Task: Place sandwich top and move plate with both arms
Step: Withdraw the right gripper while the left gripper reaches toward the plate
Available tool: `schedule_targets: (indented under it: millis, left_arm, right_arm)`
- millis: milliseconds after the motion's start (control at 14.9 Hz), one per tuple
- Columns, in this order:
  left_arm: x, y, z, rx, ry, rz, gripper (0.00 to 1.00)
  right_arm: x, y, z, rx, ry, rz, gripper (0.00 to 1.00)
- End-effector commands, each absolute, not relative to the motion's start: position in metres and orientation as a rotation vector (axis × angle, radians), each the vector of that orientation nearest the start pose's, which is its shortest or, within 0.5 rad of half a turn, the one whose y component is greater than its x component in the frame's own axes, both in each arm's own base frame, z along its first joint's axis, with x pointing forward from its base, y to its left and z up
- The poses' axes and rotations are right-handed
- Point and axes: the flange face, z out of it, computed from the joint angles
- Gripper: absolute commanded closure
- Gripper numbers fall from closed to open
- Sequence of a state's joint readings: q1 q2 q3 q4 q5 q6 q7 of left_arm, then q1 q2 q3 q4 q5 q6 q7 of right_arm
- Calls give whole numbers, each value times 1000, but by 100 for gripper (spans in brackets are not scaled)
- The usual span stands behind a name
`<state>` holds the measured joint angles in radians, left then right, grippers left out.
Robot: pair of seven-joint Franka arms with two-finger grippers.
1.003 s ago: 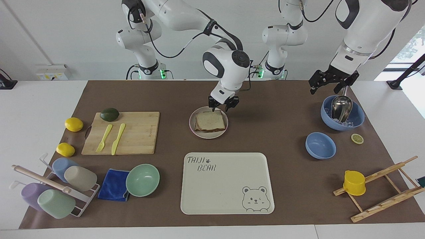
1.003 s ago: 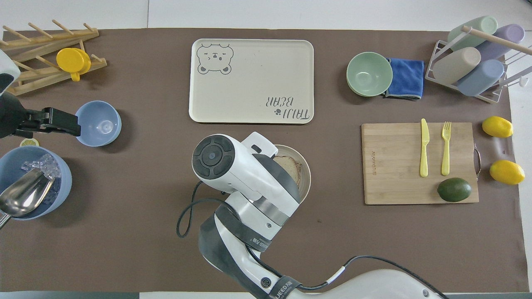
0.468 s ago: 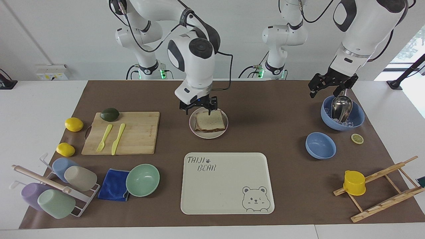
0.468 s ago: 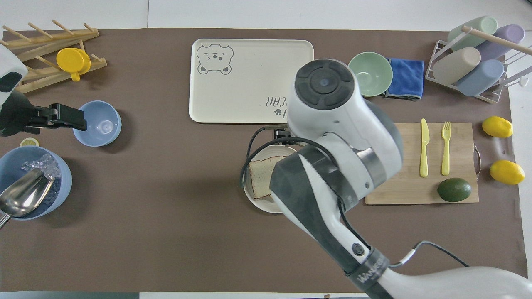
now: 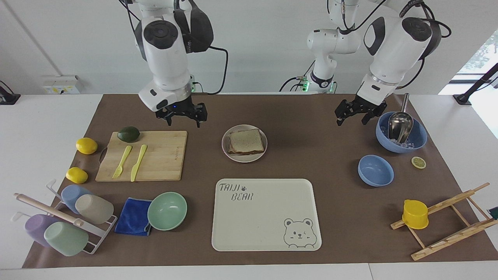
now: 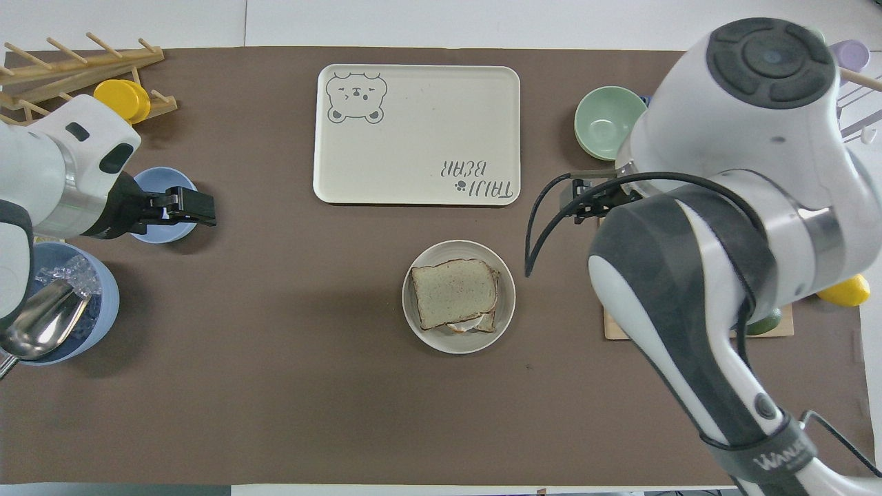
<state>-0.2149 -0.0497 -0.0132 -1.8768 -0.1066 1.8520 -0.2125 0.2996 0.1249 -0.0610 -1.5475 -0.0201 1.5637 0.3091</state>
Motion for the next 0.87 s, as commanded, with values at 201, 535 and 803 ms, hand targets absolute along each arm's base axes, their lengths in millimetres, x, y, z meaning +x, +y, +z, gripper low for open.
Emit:
schedule_targets:
  millis: [201,535,803]
  left_arm:
    - [511,-200,456,-3276,-60,-34,0]
    - [507,-247,396,-3267,-38,-10,0]
    - [478,-270,359,-3257,58,4,0]
  right_arm:
    - [548,5,597,-3123,-17,271,0]
    - [536,-38,603,-3141,35,324,0]
    - [537,-15,612,-3169,-30,272,0]
